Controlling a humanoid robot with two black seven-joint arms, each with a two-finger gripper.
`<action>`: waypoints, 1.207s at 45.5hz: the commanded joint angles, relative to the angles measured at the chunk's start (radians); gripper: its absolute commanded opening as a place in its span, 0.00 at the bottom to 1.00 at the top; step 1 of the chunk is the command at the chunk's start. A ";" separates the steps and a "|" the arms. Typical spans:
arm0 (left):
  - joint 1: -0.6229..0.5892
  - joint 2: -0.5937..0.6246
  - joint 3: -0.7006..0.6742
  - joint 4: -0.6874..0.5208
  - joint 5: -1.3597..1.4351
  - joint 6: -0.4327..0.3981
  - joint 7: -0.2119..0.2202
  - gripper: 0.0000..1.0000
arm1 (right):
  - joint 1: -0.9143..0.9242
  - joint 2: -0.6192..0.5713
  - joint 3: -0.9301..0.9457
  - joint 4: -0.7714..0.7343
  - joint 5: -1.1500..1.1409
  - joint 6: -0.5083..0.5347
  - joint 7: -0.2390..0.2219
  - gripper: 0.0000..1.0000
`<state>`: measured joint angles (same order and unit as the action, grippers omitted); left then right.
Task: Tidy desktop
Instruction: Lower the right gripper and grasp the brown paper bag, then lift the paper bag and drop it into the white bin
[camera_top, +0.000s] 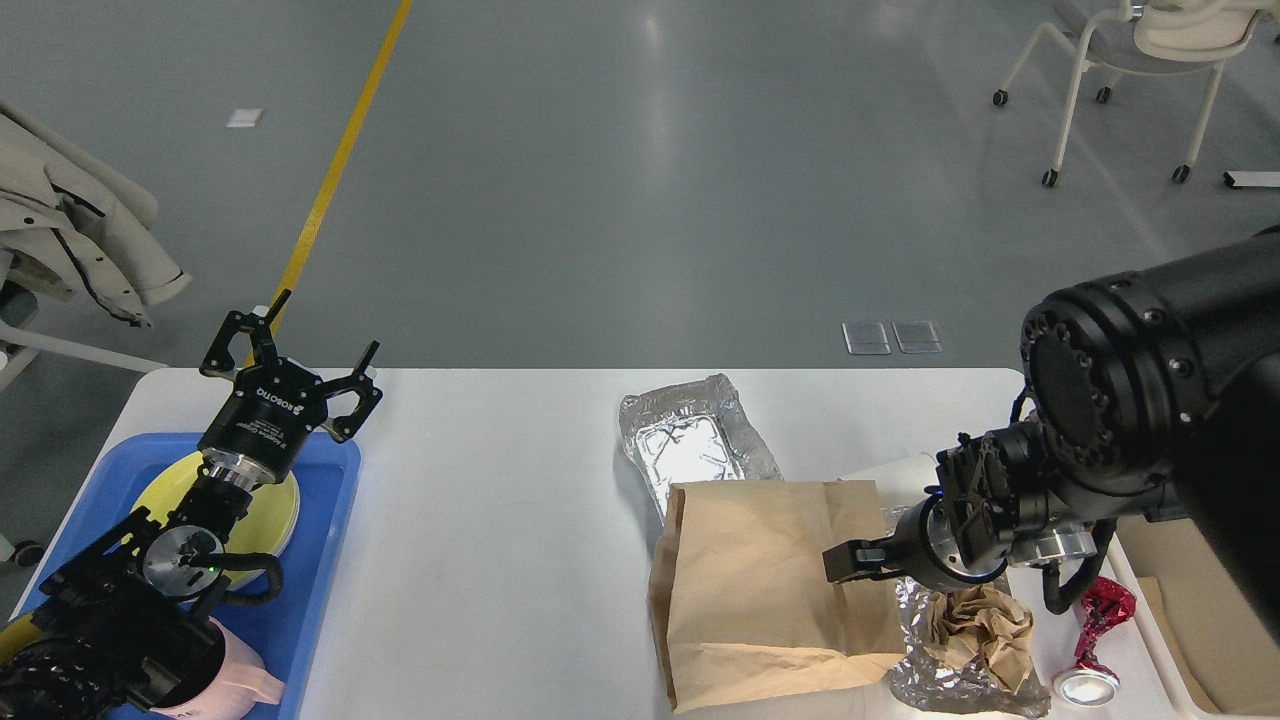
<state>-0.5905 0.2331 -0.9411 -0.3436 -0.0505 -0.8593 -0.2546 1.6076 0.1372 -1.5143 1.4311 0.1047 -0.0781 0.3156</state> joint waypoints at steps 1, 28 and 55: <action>0.000 -0.001 -0.001 0.000 0.000 0.000 0.000 1.00 | -0.046 -0.004 0.015 -0.014 0.006 -0.068 0.007 1.00; 0.000 -0.001 -0.001 0.000 0.001 -0.003 0.000 1.00 | -0.094 -0.008 0.046 -0.020 0.067 -0.120 -0.001 0.00; 0.000 -0.003 -0.002 0.000 0.001 -0.003 0.000 1.00 | 0.613 -0.273 0.058 0.183 0.030 0.372 0.034 0.00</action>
<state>-0.5906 0.2300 -0.9420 -0.3437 -0.0498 -0.8613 -0.2546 1.9989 -0.0308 -1.4683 1.6077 0.1549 0.0892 0.3482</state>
